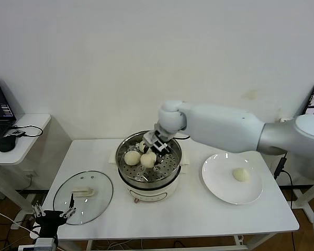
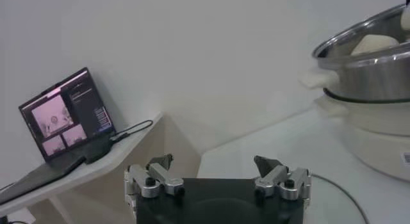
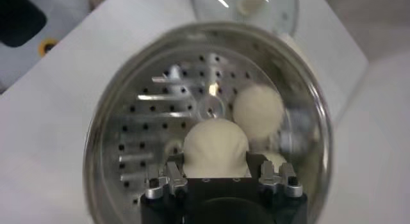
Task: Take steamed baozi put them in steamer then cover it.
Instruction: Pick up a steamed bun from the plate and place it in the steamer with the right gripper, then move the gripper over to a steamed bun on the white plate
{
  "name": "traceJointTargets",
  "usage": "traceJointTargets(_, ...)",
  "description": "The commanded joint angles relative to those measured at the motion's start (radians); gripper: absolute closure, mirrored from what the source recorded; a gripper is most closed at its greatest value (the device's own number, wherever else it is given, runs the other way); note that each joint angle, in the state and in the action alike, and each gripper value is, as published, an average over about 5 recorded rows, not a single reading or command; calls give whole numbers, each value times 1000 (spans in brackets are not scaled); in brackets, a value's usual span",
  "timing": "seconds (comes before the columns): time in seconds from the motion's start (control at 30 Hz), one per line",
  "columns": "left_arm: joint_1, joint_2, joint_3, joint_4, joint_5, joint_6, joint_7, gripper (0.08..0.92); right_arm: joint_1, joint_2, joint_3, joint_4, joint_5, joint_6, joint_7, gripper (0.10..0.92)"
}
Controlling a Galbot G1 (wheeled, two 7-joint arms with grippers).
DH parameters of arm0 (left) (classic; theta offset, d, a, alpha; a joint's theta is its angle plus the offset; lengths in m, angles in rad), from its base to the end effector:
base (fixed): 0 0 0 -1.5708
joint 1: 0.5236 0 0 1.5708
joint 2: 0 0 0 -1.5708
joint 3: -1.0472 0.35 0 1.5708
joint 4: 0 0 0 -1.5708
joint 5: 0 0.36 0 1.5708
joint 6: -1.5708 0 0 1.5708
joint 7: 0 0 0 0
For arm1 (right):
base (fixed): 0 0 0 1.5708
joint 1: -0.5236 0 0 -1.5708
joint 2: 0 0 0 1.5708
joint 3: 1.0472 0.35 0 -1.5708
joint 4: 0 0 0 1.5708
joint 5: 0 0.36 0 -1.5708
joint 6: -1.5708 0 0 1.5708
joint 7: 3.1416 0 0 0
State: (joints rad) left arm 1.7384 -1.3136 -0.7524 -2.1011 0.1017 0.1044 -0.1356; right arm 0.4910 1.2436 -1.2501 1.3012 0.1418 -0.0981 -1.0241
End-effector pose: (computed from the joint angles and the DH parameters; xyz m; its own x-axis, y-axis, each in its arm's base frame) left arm 0.1409 0.1108 -0.3041 -0.9621 -0.2256 0.1531 -0.1345 0.8811 0.4534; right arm 0.5289 0.1785 -0.0872 -0.1432 -0.2947 0.9448 -0.6451 -0.6962 -0.3149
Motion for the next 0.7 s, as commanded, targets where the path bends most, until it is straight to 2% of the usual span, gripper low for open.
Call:
traceJointTargets(0.03,1,-1,-6,1,1,-2,-1,177,-39,64,-35,-16,-70,115,-2,406)
traceJointTargets(0.23,0,-2,-3,5,1,-3,-2,177,-39,53,-39,-11,-81,128,-20,404)
traceJointTargets(0.33,1,-2,-2,5,1,-3,-2,177,-34,42,-34,-5,-73,131,-18,363)
traceJointTargets(0.5,2,1,-3,4,2,-5,-4,177,20,-4,-17,23,-51,118,-18,236)
traceJointTargets(0.7,-1,4,-1,1,4,-7,-6,177,120,-141,7,84,1,11,-64,204)
